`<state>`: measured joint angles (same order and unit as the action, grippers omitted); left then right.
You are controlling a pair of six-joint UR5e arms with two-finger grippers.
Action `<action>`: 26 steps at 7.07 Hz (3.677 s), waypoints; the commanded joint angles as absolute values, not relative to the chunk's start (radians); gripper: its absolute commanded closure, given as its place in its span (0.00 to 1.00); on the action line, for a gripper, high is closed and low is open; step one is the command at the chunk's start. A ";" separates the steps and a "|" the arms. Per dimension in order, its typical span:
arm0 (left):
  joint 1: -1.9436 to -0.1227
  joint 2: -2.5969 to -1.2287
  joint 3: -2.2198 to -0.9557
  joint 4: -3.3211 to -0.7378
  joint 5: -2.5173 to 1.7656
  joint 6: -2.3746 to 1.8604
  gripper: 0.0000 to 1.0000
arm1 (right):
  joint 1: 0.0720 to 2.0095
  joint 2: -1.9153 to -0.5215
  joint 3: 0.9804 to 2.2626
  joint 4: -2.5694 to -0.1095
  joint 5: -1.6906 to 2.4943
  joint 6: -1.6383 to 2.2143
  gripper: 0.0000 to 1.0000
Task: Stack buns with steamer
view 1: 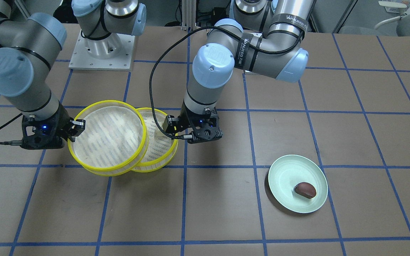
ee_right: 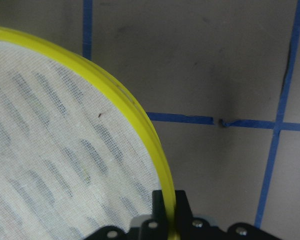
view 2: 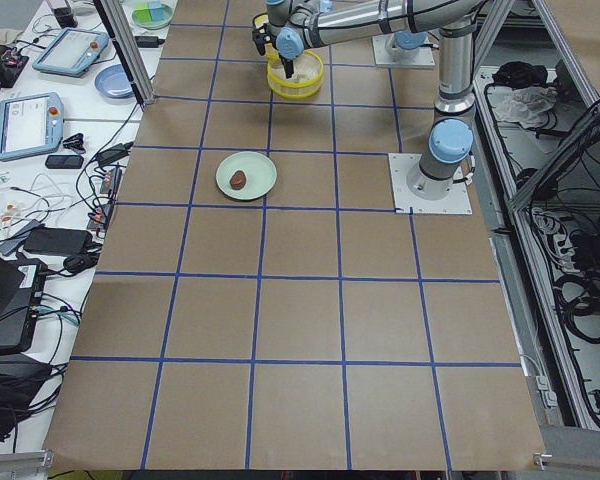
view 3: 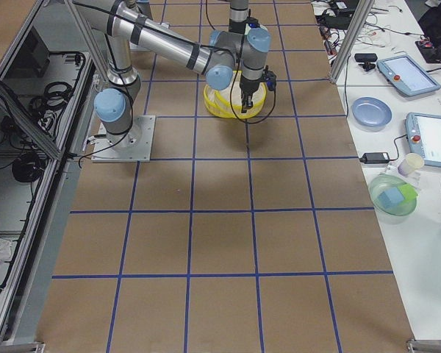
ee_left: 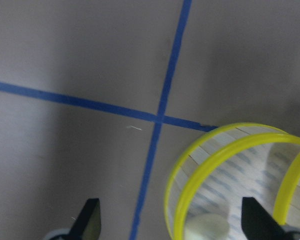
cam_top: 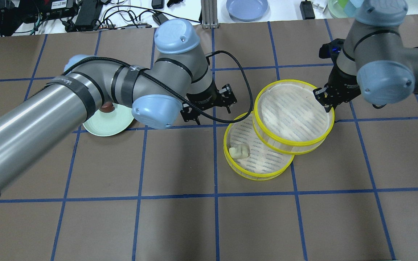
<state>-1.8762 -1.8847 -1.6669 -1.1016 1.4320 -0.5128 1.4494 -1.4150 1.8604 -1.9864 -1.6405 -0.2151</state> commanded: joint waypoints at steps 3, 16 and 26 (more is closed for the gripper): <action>-1.579 -1.809 -1.664 -1.203 1.552 0.086 0.00 | 1.564 -1.456 1.957 -2.089 -1.634 -0.118 1.00; -1.328 -2.118 -1.716 -0.851 1.566 0.712 0.02 | 1.600 -1.422 1.970 -2.079 -1.680 -0.126 0.01; -1.359 -1.999 -1.668 -0.983 1.542 0.438 1.00 | 1.600 -1.500 1.376 -1.486 -1.580 0.011 0.00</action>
